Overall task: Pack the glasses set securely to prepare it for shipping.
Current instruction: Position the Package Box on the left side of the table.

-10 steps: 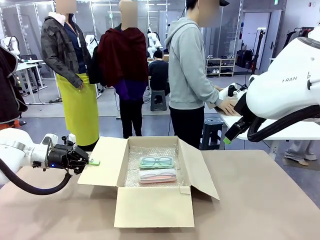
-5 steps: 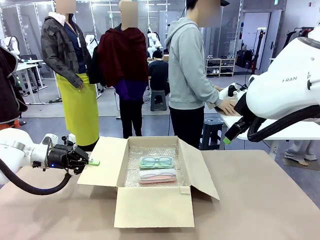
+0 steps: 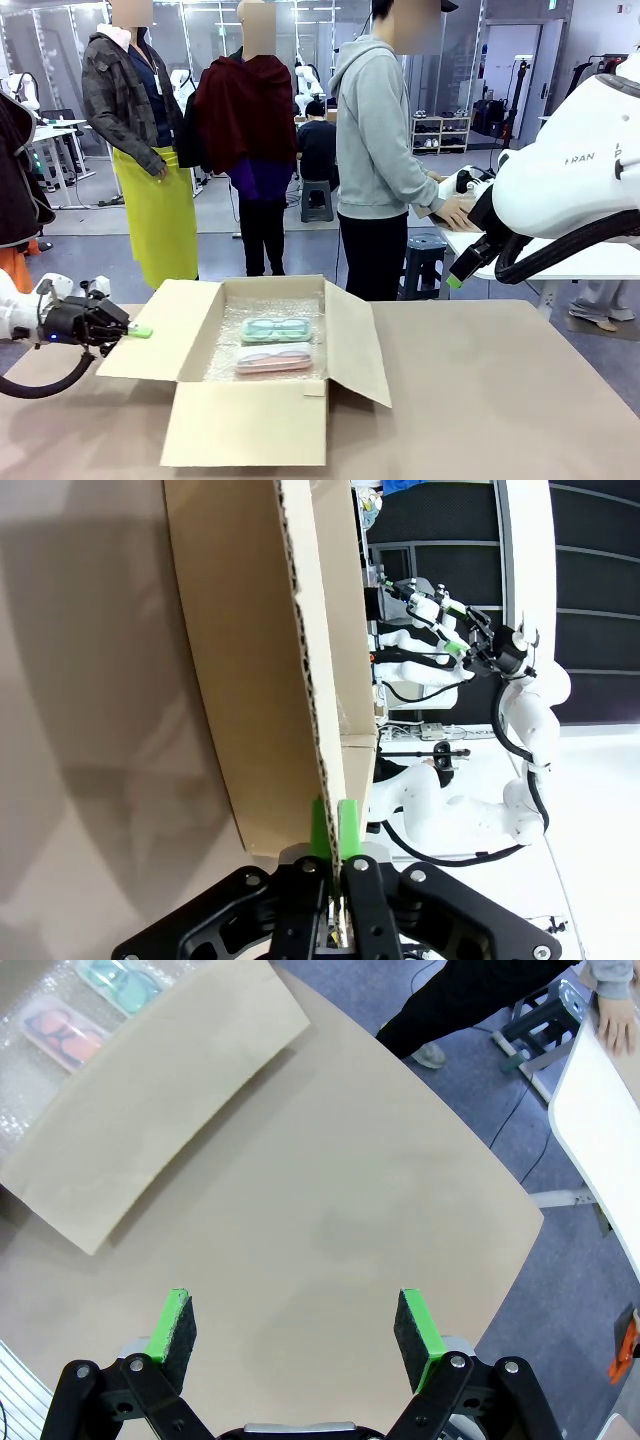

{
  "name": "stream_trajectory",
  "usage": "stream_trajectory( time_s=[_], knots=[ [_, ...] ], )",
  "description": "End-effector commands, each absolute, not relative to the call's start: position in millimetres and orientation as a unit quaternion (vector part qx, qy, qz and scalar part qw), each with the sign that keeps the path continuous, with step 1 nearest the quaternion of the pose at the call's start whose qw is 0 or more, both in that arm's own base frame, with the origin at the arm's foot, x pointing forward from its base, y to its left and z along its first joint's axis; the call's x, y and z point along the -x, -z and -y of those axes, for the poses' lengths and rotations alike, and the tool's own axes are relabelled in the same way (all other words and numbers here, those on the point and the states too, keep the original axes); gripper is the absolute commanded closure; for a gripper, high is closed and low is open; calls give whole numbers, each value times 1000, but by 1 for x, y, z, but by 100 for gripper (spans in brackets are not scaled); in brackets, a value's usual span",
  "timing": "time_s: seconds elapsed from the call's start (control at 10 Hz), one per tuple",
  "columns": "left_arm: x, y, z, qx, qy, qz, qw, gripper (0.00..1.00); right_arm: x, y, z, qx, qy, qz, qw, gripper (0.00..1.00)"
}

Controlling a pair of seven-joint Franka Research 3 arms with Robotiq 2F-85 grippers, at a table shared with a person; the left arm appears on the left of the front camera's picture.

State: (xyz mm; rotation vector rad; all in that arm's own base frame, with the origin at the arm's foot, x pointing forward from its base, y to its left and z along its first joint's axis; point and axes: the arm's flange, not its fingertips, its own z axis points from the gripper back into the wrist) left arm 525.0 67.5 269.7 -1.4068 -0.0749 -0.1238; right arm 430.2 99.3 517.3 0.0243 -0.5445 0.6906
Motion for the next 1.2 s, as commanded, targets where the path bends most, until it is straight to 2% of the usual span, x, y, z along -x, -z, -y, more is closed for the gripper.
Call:
stream_trajectory(
  time_s=[0.0, 0.6, 1.1],
  knots=[
    [-532, -269, -97, 653, 63, 17, 754, 97, -431, -519, -102, -10, -330, 262, 907, 0],
    [-510, -269, -233, 637, 43, 22, 769, 97, -431, -519, -102, -10, -330, 262, 907, 0],
    [-493, -274, -298, 617, 2, 45, 786, 97, -431, -519, -102, -10, -330, 262, 907, 0]
  ],
)
